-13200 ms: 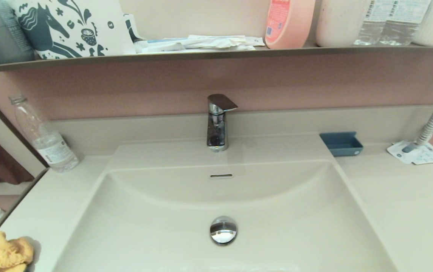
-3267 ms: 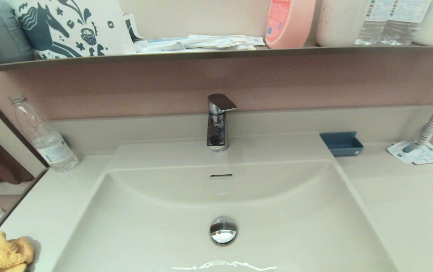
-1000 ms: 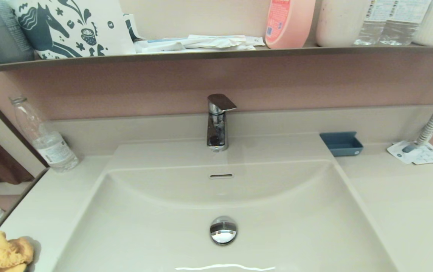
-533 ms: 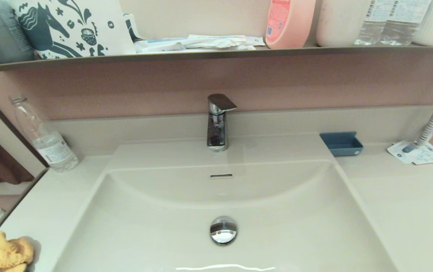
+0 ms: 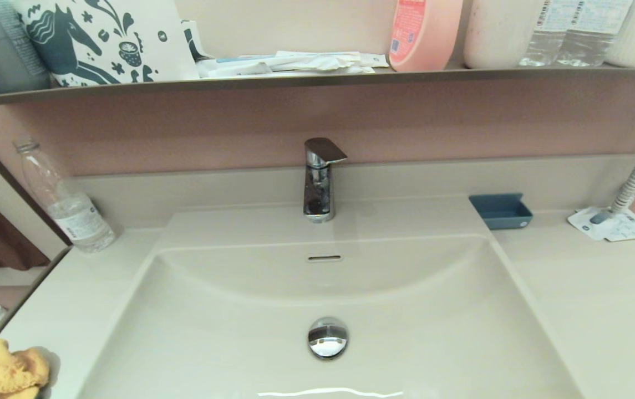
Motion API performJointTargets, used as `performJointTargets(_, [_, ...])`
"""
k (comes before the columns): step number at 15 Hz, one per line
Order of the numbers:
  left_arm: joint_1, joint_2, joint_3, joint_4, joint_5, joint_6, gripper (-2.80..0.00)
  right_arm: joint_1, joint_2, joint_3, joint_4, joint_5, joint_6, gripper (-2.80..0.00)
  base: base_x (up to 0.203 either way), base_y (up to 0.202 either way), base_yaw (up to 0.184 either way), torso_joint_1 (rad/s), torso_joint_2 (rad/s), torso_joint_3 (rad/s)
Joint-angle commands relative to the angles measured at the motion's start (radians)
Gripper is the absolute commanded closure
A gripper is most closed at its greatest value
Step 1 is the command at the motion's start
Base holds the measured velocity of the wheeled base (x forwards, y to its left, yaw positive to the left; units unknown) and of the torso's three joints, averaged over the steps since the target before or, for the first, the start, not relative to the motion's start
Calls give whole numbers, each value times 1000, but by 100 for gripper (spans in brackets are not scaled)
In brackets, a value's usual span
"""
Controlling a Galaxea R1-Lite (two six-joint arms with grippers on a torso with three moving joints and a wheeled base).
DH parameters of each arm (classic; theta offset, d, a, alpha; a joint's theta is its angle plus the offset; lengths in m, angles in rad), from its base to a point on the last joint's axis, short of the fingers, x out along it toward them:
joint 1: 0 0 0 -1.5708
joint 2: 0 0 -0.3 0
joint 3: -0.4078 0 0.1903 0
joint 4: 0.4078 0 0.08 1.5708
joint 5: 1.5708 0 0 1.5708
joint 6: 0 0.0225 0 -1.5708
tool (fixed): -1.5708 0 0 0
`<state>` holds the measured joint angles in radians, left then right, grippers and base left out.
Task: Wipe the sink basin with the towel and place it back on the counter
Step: Pick up the cloth
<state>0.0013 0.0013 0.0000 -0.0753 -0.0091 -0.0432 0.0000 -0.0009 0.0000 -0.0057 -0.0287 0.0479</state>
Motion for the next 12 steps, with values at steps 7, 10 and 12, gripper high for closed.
performJointTargets(7, [0,0,0,-3,9,11,0,0,1,0,-2,0,0,0,0,0,0,0,0,0])
performJointTargets(10, [0,37,-90,17,-1,9,0,0,1,0,0,0,0,0,0,0,0,0,0,0])
performJointTargets(12, [0,128,-171,33,22,6,0,0,1,0,0,0,0,0,0,0,0,0,0,0])
